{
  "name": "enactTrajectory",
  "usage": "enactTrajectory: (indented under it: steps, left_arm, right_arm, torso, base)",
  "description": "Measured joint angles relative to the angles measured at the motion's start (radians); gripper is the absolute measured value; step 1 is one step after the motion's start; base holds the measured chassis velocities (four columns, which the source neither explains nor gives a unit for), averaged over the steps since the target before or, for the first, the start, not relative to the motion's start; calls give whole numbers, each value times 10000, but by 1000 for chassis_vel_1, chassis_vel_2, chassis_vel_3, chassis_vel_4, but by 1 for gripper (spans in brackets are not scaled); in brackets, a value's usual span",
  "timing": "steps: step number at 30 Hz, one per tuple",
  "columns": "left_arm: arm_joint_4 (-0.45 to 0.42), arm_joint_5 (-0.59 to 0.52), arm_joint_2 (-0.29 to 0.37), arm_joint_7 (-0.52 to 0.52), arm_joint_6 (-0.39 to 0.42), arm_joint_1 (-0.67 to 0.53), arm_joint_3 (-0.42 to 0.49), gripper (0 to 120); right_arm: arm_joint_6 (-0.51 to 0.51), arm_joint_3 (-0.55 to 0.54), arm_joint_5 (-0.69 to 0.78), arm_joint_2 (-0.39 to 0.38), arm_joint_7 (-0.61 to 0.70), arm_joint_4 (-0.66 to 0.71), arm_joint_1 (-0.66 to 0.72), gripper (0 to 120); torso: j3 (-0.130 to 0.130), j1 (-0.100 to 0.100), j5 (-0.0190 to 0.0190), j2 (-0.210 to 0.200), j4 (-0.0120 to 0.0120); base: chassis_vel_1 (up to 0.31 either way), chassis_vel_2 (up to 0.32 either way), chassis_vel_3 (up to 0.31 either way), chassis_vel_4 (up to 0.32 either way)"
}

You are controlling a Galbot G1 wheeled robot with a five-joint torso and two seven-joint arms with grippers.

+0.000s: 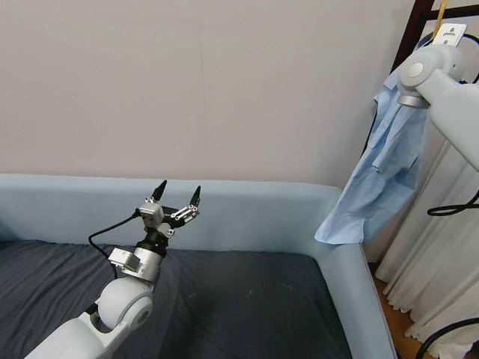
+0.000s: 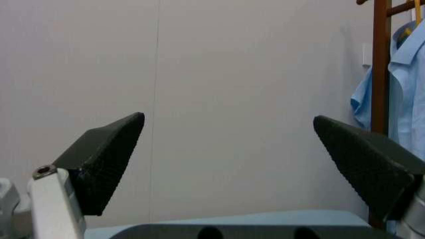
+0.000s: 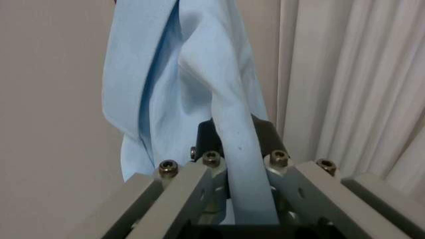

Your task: Pick up the clothes from the sofa and hang them on the clothes hanger.

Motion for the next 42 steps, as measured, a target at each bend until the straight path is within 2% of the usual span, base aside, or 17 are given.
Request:
enactTrajectory:
  steps: [7,11,16,17,18,19,20,22,23,25,26,28,30,31,34,41,42]
  left_arm:
    - [28,68,-102,-21,92,-14,14,100]
    - [43,89,-129,-58,136,-23,15,100]
    - [93,150,-129,-193,159,44,-34,100]
    - [86,184,-103,-400,274,164,-88,100]
    - [37,172,-98,-505,350,221,-110,100]
    - [37,172,-98,-505,350,221,-110,100]
    - [-36,133,-97,-606,454,275,-133,100]
    - [-300,-139,-117,-880,757,479,-250,100]
    - [-300,-139,-117,-880,757,479,-250,100]
    - [-613,-487,-179,-1086,1014,734,-412,100]
    - [-613,-487,-179,-1086,1014,734,-412,100]
    - [-899,-543,-436,-1362,803,1291,-822,100]
    - [-1033,-349,-740,-1231,538,1933,-1372,100]
    - [-1033,-349,-740,-1231,538,1933,-1372,100]
    - [-1247,-91,-1325,-1001,266,3018,-2020,100]
    - [-1686,1023,-2594,-792,-327,5206,-3032,100]
    - [-1686,1023,-2594,-792,-327,5206,-3032,100]
  right_arm:
    - [3,-20,-151,-34,-354,293,-66,1]
    - [-45,-37,-272,-191,-423,649,-192,12]
    - [-127,95,-717,-1005,-496,2137,-868,30]
    - [3,842,-1003,-1967,-1118,4147,-1826,43]
    - [278,1303,-1012,-2395,-1658,4968,-2321,48]
    - [278,1303,-1012,-2395,-1658,4968,-2321,48]
    - [581,1721,-1028,-2736,-2200,5635,-2776,53]
    - [1767,2708,-1425,-3732,-4012,7301,-4292,62]
    - [1767,2708,-1425,-3732,-4012,7301,-4292,62]
    - [2711,3570,-2125,-4275,-4987,8240,-5757,71]
    - [2711,3570,-2125,-4275,-4987,8240,-5757,71]
    - [3969,4963,-3417,-4508,-5808,9059,-8064,83]
    - [4936,5649,-4644,-4410,-6328,9332,-9984,91]
    - [4936,5649,-4644,-4410,-6328,9332,-9984,91]
    - [5792,6114,-6022,-3716,-6726,9466,-11846,99]
    - [6098,6099,-8297,-1544,-7205,9370,-14167,100]
    - [6098,6099,-8297,-1544,-7205,9370,-14167,100]
  torso:
    - [1,0,2,0,-1]
    - [0,1,0,0,2]
    - [0,1,3,0,0]
    - [1,1,3,0,0]
    - [0,1,-2,0,1]
    - [0,1,-2,0,1]
    - [0,1,-1,0,1]
    - [-2,-1,0,1,-5]
    - [-2,-1,0,1,-5]
    - [-2,-1,1,1,-6]
    - [-2,-1,1,1,-6]
    - [-3,-1,0,2,-4]
    - [-1,-2,1,1,-1]
    - [-1,-2,1,1,-1]
    - [-1,0,-1,1,2]
    - [1,-1,0,1,9]
    - [1,-1,0,1,9]
  base:
    - [0,0,0,0]
    - [0,0,0,0]
    - [0,0,0,0]
    - [0,0,0,0]
    - [0,0,0,0]
    - [0,0,0,0]
    - [0,0,0,0]
    - [0,0,0,0]
    - [0,0,0,0]
    - [0,0,0,0]
    - [0,0,0,0]
    - [0,0,0,0]
    - [0,0,0,0]
    - [0,0,0,0]
    - [0,0,0,0]
    - [0,0,0,0]
    - [0,0,0,0]
